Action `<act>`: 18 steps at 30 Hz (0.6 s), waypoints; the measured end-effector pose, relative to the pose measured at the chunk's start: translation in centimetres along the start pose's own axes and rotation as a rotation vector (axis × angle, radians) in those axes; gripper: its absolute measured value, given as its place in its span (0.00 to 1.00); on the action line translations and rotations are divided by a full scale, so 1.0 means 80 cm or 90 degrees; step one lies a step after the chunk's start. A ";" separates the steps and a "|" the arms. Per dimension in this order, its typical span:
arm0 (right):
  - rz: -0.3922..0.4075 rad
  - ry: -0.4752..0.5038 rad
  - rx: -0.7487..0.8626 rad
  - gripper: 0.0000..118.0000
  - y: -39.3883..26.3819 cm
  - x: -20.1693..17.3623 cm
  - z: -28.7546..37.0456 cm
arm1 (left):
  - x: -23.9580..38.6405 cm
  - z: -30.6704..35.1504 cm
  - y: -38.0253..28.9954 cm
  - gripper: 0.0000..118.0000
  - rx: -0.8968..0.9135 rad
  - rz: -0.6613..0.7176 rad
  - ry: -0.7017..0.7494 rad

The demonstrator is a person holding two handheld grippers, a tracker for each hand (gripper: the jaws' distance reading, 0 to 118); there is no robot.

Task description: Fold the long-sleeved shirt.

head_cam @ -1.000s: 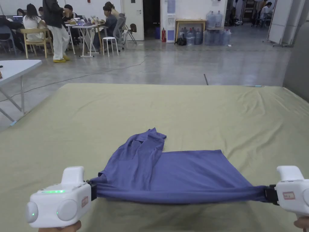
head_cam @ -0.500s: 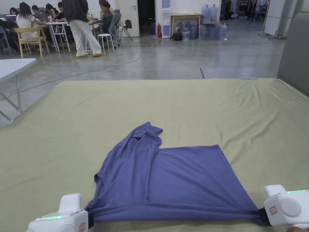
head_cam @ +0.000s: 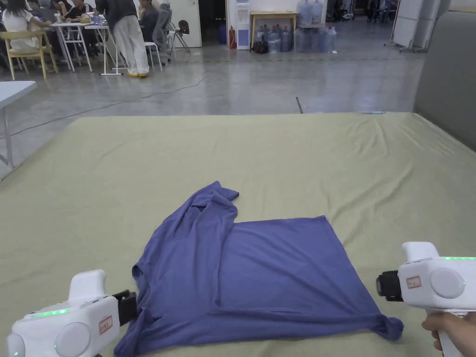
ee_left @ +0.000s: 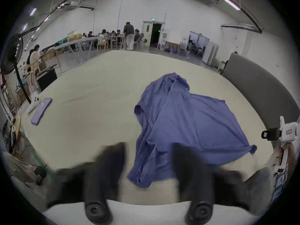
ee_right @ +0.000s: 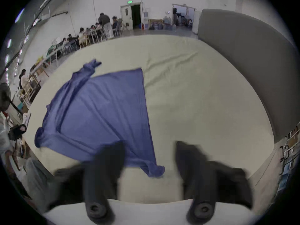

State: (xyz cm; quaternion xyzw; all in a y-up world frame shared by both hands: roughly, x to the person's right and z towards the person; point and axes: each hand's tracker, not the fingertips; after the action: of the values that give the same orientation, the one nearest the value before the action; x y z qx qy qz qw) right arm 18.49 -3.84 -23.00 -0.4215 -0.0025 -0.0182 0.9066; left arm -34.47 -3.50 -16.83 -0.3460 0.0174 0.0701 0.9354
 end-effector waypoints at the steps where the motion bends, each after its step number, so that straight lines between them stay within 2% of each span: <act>1: 0.000 0.000 -0.001 0.05 -0.001 -0.003 -0.005 | 0.000 -0.002 0.001 0.00 0.002 -0.010 0.003; 2: 0.001 -0.016 0.006 0.03 -0.004 -0.006 -0.009 | 0.002 -0.005 0.003 0.00 0.005 -0.015 0.005; 9: -0.014 0.021 -0.020 0.03 0.002 -0.004 -0.023 | 0.016 -0.038 0.034 0.00 -0.018 -0.029 -0.033; 14: -0.012 0.031 -0.032 0.03 0.015 -0.001 -0.044 | 0.060 -0.093 0.108 0.00 -0.015 -0.063 -0.084; 18: -0.018 0.039 -0.037 0.03 0.028 0.002 -0.062 | 0.090 -0.155 0.161 0.01 -0.016 -0.075 -0.082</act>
State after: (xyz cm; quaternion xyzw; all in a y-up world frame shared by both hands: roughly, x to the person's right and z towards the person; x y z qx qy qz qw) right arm 18.67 -6.23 -27.90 -0.4470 0.0195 -0.0441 0.8932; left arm -28.96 -1.02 -35.12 -0.3531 -0.0644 0.0374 0.9326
